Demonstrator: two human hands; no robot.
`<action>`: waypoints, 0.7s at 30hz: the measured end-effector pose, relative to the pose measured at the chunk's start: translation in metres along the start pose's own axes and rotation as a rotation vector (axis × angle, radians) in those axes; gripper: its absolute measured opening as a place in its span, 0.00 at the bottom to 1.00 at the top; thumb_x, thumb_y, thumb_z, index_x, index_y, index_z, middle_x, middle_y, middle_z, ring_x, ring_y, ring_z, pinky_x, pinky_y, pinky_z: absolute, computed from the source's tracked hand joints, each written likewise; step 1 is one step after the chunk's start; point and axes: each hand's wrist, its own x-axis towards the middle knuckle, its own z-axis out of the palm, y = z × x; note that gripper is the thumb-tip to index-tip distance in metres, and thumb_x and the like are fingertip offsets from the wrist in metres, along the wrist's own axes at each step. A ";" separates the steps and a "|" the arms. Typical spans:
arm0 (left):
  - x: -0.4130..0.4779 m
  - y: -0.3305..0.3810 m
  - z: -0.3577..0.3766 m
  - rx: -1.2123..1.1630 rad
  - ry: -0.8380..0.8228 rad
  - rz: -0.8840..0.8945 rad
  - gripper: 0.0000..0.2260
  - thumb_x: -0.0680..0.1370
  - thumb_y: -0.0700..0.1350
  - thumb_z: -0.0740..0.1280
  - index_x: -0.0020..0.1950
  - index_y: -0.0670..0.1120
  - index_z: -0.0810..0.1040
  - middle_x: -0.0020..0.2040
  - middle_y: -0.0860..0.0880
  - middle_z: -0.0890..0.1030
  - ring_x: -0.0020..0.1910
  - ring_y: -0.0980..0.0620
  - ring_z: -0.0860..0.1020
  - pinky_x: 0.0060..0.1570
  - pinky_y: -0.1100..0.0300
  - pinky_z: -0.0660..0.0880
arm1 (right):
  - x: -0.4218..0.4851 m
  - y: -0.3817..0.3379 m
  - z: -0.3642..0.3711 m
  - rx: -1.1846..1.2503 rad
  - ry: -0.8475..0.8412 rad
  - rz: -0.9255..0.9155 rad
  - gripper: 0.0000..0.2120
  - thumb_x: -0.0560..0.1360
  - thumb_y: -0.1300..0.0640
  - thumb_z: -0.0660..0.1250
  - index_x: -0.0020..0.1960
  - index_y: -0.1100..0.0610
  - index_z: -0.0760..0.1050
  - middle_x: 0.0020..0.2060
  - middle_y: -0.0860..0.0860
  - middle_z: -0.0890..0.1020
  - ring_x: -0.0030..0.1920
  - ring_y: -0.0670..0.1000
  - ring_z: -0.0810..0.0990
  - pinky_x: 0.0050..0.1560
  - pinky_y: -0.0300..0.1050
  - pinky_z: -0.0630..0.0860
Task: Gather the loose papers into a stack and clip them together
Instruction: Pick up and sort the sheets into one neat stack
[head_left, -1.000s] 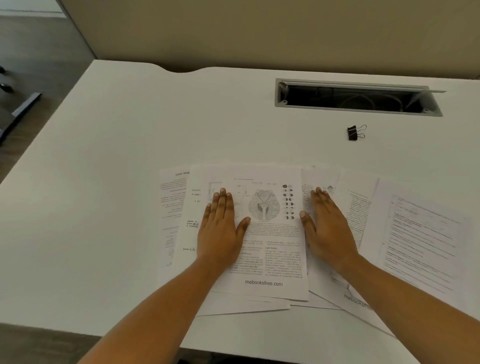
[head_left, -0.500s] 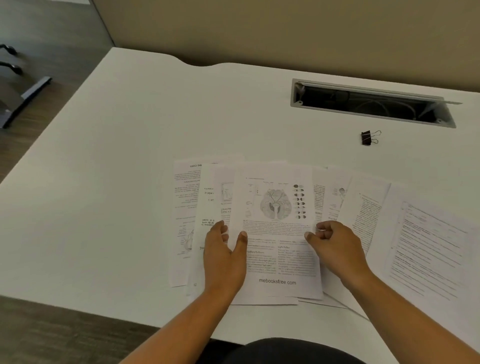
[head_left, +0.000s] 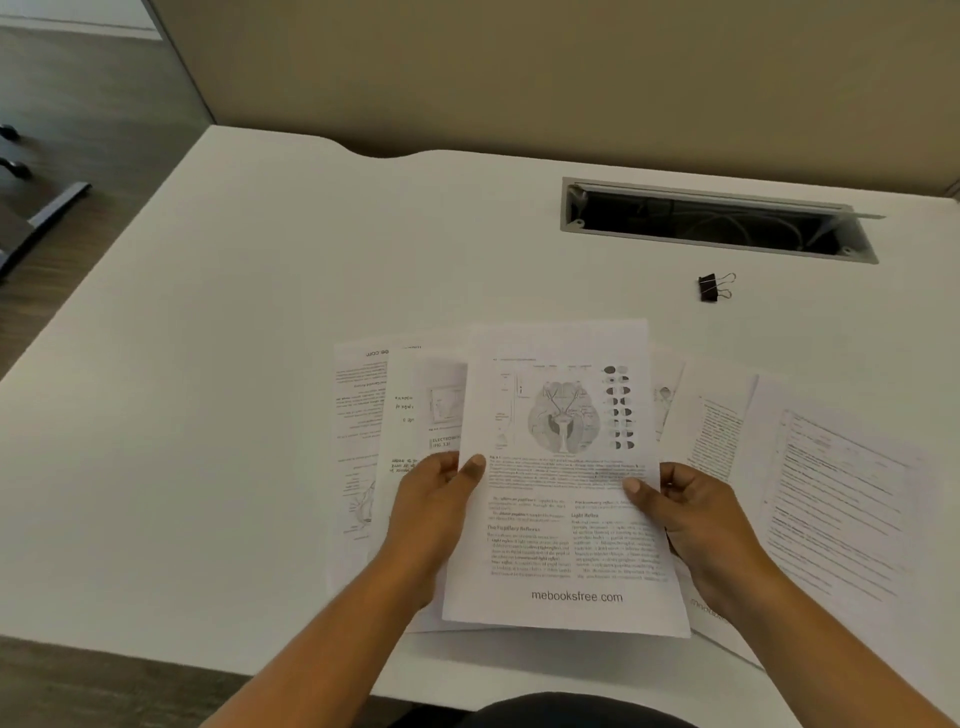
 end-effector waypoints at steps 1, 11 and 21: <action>-0.001 0.004 0.003 -0.003 -0.025 0.001 0.08 0.82 0.48 0.65 0.59 0.50 0.80 0.53 0.53 0.87 0.49 0.52 0.85 0.47 0.57 0.81 | -0.003 0.000 -0.003 0.010 0.001 -0.005 0.08 0.73 0.62 0.72 0.52 0.61 0.82 0.46 0.55 0.88 0.47 0.56 0.87 0.51 0.53 0.81; -0.007 0.017 0.033 -0.037 -0.016 0.107 0.07 0.82 0.42 0.64 0.53 0.51 0.81 0.44 0.54 0.88 0.41 0.52 0.87 0.37 0.59 0.81 | -0.017 0.006 -0.073 -0.226 0.244 -0.014 0.06 0.76 0.53 0.71 0.46 0.56 0.82 0.41 0.51 0.87 0.38 0.50 0.87 0.44 0.49 0.84; -0.006 0.008 0.039 0.018 0.063 0.088 0.06 0.82 0.44 0.65 0.52 0.52 0.81 0.50 0.55 0.85 0.50 0.46 0.83 0.57 0.42 0.78 | -0.025 0.057 -0.180 -0.791 0.704 0.198 0.37 0.71 0.41 0.72 0.72 0.59 0.67 0.67 0.62 0.71 0.64 0.64 0.73 0.59 0.60 0.74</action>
